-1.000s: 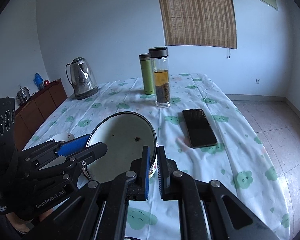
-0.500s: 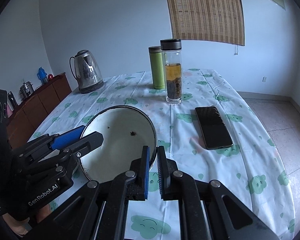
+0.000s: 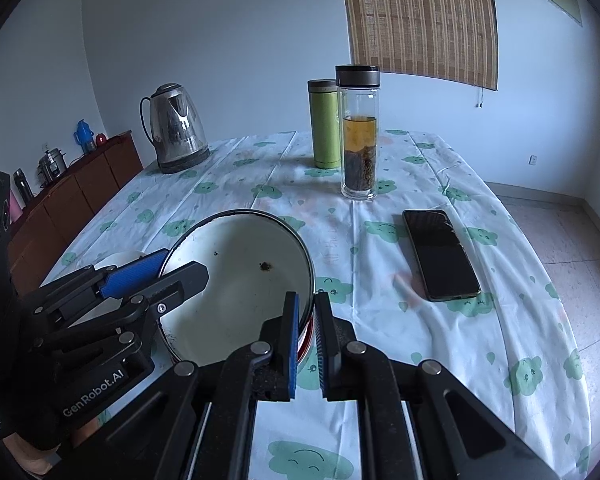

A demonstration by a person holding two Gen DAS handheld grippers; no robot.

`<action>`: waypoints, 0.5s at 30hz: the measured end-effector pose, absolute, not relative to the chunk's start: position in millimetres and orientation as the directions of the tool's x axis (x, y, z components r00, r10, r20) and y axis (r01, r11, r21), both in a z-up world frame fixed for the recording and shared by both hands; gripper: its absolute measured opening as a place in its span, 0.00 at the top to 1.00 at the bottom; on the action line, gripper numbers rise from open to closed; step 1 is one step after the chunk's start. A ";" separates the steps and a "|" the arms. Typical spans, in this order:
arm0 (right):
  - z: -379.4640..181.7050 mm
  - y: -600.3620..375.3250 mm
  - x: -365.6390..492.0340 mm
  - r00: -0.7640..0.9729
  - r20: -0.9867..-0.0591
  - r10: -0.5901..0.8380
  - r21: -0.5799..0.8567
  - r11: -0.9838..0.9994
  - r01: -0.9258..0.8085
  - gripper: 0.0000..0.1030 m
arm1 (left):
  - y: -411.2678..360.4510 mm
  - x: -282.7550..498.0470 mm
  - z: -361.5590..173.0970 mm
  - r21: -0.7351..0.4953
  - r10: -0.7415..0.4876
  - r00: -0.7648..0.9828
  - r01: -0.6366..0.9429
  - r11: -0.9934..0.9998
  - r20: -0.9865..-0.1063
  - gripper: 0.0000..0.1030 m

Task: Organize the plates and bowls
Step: 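Lower the enamel bowl into the pink bowl with both tools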

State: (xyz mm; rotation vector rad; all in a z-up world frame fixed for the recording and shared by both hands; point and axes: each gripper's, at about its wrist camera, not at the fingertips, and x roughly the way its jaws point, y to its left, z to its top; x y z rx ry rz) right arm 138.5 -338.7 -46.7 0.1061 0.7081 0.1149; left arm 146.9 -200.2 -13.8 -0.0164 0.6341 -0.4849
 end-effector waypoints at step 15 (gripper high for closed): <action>-55.4 -329.1 150.7 0.734 -0.666 0.136 0.120 0.990 -0.074 0.91 | -194.2 155.1 -19.4 -0.165 -0.419 0.694 0.404 0.900 -0.586 0.69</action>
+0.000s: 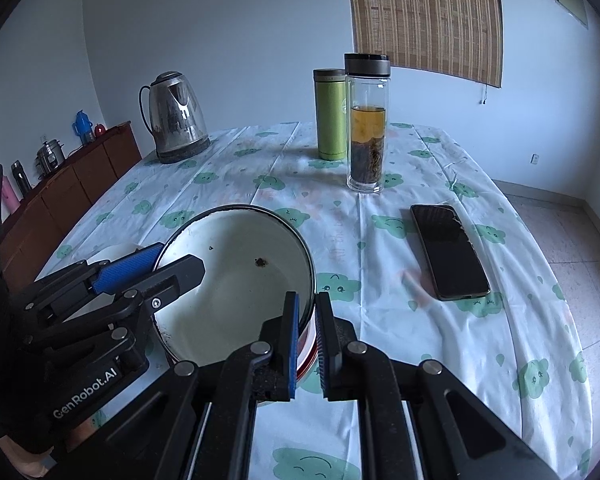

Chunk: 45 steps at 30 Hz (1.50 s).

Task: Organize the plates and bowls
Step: 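Lower the enamel bowl into the pink bowl with both tools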

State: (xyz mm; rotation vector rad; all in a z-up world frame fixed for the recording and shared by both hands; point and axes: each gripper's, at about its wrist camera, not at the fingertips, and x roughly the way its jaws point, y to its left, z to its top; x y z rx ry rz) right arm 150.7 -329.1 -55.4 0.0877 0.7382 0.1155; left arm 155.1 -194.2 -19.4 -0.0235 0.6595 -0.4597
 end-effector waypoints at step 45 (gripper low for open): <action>-67.3 -324.3 159.5 0.701 -0.702 0.129 0.098 0.992 -0.085 0.90 | -193.3 164.8 -37.9 -0.185 -0.402 0.629 0.383 0.905 -0.665 0.69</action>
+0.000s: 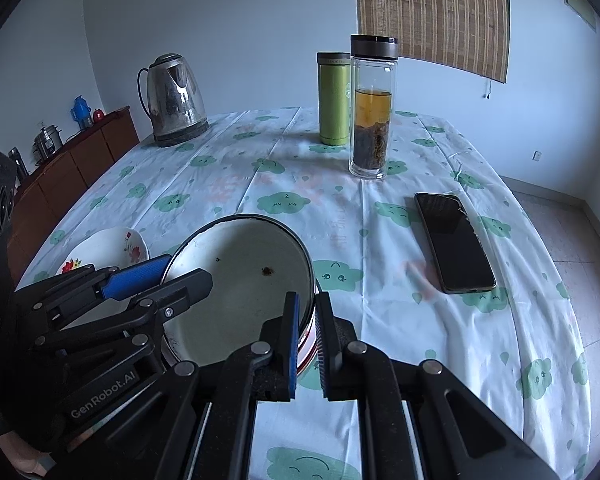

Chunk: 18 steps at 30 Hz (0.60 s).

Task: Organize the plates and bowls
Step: 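Lower the enamel bowl into the pink bowl with both tools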

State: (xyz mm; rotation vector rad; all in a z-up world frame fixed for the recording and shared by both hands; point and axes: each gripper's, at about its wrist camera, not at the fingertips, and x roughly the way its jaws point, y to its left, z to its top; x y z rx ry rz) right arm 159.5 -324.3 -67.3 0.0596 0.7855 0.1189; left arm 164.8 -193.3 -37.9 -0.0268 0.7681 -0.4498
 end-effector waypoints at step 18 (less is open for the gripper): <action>-76.8 -318.2 162.9 0.673 -0.729 0.127 0.090 0.992 -0.090 0.89 | -198.7 167.4 -50.1 -0.138 -0.360 0.615 0.378 0.915 -0.702 0.66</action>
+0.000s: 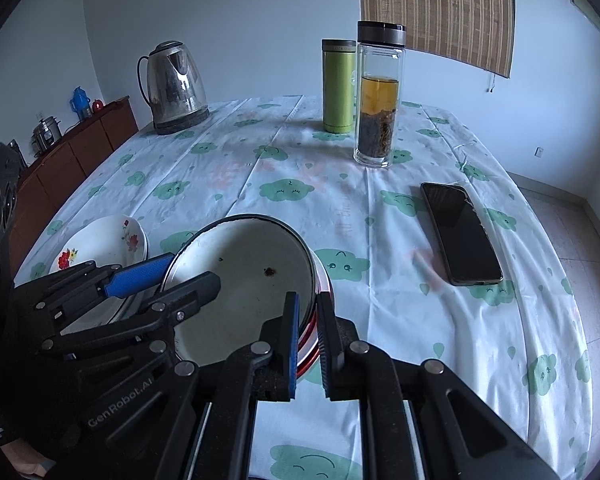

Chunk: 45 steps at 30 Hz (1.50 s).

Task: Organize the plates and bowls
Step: 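Lower the enamel bowl into the pink bowl with both tools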

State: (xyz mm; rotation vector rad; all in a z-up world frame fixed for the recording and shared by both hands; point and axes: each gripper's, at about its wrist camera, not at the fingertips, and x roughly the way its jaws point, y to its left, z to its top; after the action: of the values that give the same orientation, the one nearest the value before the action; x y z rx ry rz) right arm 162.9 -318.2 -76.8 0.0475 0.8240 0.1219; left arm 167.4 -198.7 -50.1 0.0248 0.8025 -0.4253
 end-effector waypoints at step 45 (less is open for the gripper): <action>-76.0 -317.3 150.9 0.685 -0.716 0.137 0.081 0.990 -0.113 0.87 | -199.0 164.1 -48.1 -0.147 -0.383 0.620 0.398 0.906 -0.685 0.58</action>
State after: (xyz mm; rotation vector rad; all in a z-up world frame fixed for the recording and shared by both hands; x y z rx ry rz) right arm 150.9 -317.3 -76.0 0.0315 0.8043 0.1399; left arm 164.1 -199.0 -48.1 0.0196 0.7824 -0.4489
